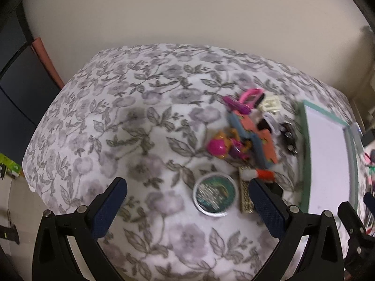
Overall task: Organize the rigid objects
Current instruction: 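Grasp the black charger plug with the right tool while the left tool grasps the round tin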
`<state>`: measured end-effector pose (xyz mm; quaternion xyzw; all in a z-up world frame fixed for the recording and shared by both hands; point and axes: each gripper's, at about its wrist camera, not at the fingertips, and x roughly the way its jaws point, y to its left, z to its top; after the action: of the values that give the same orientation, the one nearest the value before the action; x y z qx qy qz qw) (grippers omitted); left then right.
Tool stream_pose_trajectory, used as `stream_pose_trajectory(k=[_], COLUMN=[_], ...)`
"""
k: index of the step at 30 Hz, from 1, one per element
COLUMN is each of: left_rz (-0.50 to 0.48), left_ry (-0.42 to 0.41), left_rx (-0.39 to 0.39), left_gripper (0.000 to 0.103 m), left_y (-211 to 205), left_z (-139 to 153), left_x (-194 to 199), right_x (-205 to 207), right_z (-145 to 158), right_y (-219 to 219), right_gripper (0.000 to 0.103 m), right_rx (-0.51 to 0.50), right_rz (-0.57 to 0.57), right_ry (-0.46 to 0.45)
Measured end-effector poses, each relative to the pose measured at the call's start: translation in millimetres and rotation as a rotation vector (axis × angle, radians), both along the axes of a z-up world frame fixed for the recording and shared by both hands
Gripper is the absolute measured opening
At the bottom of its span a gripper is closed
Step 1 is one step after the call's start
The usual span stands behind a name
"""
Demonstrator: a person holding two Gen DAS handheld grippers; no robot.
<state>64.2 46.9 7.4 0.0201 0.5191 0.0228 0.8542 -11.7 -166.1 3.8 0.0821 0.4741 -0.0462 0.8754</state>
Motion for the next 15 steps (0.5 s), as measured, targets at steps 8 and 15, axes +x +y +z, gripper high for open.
stream_pose_trajectory(k=[8,15], left_rz=[0.027,0.023], left_ry=[0.084,0.17], left_rx=[-0.019,-0.045], left_gripper=[0.103,0.103], left_y=[9.4,1.1], left_z=[-24.4,-59.8], left_x=[26.0,38.4], right_x=[47.1,64.5], right_z=[-27.7,-68.0], right_y=[34.6,39.3], right_gripper=[0.103,0.097], right_rx=[0.07,0.118], right_rz=[0.071,0.081], right_ry=[0.099,0.195])
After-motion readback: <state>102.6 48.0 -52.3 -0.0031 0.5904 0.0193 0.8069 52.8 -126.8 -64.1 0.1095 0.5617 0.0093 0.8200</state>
